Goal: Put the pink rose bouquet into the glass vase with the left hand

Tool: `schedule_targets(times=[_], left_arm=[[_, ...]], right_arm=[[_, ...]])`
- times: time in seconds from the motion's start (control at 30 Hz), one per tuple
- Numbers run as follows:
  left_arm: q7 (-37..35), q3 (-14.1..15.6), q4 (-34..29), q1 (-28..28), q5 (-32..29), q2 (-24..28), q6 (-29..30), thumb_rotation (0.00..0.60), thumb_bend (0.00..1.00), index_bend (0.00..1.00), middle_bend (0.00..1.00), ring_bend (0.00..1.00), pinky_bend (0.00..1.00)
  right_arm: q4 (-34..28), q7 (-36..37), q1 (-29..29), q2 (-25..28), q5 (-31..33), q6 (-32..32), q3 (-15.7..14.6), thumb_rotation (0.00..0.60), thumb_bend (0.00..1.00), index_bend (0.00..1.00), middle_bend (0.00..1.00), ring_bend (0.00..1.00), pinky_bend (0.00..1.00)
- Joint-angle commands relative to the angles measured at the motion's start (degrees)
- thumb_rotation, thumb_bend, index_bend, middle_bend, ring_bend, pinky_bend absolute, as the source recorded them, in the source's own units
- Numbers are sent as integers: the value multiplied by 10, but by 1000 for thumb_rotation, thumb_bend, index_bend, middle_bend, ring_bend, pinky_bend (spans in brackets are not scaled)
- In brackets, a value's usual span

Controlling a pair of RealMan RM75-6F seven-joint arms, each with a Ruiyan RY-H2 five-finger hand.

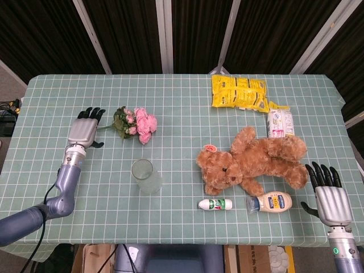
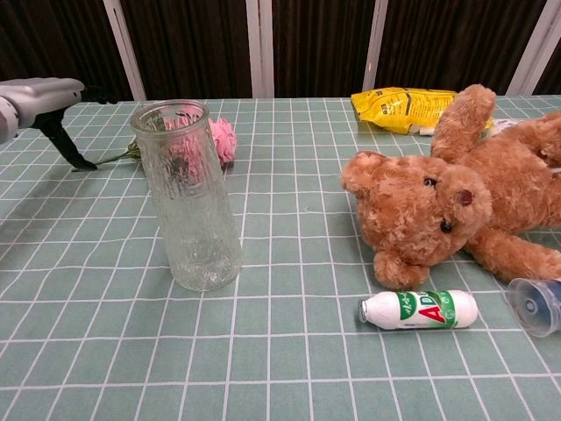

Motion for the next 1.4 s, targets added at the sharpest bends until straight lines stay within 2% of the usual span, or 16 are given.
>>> schedule_targets(times=[0.03,0.3,0.5,0.6,0.83,0.93,1.03,1.2,1.4], left_arm=[[-20,-6,47,-30,6,-41,-9,600,210,103,42,0,100],[-33,-10,119,-71,4,-97,-27,600,210,103,48,0,102],[-11,-10,157,-96,-11,-127,-38,600,210,103,56,0,106],[6,-13,183,-112,-26,-147,-47,600,210,104,75,0,143],[25,-10,227,-139,-26,-186,-47,600,358,156,192,101,265],[39,-6,266,-147,-23,-214,-32,600,414,196,260,157,330],[42,-8,293,-151,-24,-230,-33,600,445,253,341,205,382],[43,-8,322,-152,-19,-244,-35,600,468,313,417,257,433],[-17,-14,315,-145,14,-239,-5,600,507,387,475,313,501]], right_arm=[[4,-6,1,-3,7,-1,3,600,192,0,59,37,0],[11,-15,4,-9,19,-5,6,600,193,0,59,36,0],[12,-15,2,-9,19,-2,5,600,192,0,59,36,0],[12,-14,2,-9,18,0,5,600,192,0,59,36,0],[13,-6,1,-9,15,5,6,600,192,0,59,36,0],[12,1,-1,-8,11,9,5,600,192,0,59,36,0],[11,4,-1,-7,9,10,4,600,192,0,59,36,0],[9,5,-2,-7,11,11,5,600,193,0,59,36,0],[7,6,-2,-6,6,13,3,600,191,0,59,36,0]])
